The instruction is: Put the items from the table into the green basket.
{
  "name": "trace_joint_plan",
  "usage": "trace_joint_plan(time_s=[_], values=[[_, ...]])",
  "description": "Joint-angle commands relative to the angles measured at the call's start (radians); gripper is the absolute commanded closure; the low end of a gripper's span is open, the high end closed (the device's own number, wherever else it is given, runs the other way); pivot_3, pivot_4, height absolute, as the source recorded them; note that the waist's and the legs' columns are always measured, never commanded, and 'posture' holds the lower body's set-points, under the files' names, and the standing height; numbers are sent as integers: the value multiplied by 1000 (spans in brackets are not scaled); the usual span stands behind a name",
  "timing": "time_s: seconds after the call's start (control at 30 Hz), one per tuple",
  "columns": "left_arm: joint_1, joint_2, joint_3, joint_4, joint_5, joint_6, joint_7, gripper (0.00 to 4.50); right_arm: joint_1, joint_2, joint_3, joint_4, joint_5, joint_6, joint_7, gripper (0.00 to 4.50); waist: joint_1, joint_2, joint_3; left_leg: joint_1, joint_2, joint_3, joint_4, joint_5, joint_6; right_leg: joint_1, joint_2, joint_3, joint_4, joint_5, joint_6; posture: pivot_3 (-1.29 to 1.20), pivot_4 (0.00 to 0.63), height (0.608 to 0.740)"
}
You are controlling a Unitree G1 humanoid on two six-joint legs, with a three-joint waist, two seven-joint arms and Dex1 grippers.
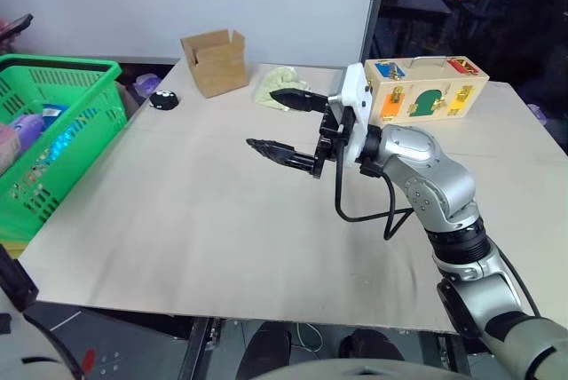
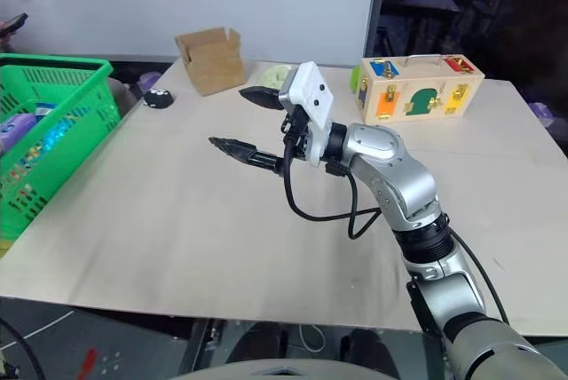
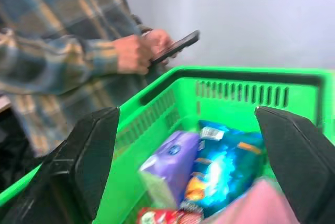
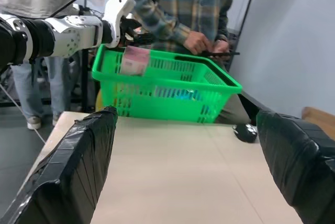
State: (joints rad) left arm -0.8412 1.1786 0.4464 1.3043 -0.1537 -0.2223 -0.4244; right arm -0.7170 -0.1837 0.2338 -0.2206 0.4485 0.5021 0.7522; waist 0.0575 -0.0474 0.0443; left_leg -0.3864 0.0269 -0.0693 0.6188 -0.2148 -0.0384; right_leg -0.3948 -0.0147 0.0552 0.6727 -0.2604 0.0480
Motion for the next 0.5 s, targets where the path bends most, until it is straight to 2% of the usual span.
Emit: trace_joint_plan(time_s=[0.03,0.13,0.23,0.37,0.5], values=[[-1,-9,43,-97,-63,-51,-76,65,-11,-7,-23,-34,-1,-15,-8,0,-9,0,0,0,0,0,0,0,0,0,0,0,1,0,0,136,0,740],[28,-60,68,-238,-140,-14,-181,65,-5,-17,-26,-32,-5,-18,-8,0,-13,0,0,0,0,-1,0,0,0,0,0,0,1,0,0,136,0,740],[139,-136,89,-503,-224,101,-225,65,7,-27,-27,-30,-12,-21,-6,0,-17,0,0,0,0,0,0,0,0,0,-1,1,1,0,0,143,0,740],[373,-256,87,-987,-370,365,-214,65,25,-44,-35,-37,-14,-18,-10,0,-23,1,0,1,-1,2,0,0,0,0,-1,4,4,0,0,139,0,740],[567,-377,20,-1413,-483,574,-148,65,62,-81,-52,-57,-24,-9,-25,0,-32,0,0,2,0,3,0,0,0,0,-1,6,5,0,0,127,0,740]])
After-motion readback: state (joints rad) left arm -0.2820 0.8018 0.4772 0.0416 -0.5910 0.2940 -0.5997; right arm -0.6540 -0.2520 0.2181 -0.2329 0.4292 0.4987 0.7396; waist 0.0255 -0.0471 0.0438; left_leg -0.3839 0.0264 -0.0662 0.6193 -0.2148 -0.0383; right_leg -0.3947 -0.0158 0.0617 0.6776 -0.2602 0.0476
